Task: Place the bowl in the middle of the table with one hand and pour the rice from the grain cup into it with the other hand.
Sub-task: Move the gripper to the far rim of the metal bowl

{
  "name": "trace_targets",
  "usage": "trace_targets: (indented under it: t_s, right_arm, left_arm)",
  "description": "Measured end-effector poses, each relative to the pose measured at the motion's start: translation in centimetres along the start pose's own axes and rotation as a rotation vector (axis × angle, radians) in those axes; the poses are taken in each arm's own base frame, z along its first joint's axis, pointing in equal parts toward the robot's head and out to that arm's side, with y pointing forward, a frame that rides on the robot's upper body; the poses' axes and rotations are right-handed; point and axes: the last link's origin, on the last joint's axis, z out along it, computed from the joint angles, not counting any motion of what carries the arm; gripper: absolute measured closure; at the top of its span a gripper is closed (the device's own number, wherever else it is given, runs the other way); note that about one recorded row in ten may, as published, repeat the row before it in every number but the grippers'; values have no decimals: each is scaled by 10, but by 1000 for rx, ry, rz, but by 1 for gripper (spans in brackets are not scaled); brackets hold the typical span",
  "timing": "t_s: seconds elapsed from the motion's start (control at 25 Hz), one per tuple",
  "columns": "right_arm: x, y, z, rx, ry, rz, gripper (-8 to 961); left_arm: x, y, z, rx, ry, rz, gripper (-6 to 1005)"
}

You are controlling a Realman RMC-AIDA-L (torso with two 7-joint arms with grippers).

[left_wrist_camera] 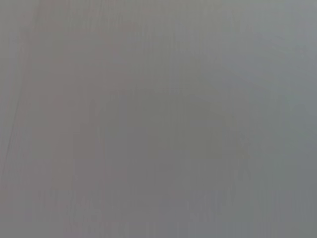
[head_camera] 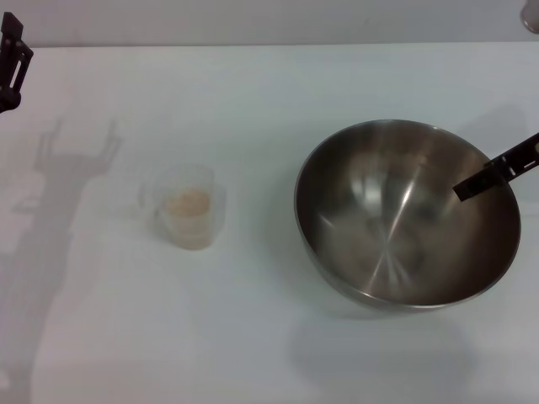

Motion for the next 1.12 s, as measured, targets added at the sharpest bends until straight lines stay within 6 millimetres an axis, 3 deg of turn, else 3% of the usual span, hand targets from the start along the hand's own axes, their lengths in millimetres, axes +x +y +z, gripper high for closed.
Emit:
trace_targets:
  t_s: [0.16,0.4,0.72,1.12]
  right_arm:
    - [1,0,4,-7,5,2,389]
    - [3,-1,5,-4,1,6,635]
    - [3,-3,3,2,-10,12,856]
    - [-10,-19,-22,68,-162,67,920]
  left_arm:
    - [0,0,0,0,0,0,175]
    - [0,0,0,1,1,0,175]
    - [1,-1,-1,2,10,1,175]
    - [2,-1,-2,4,11,0,176]
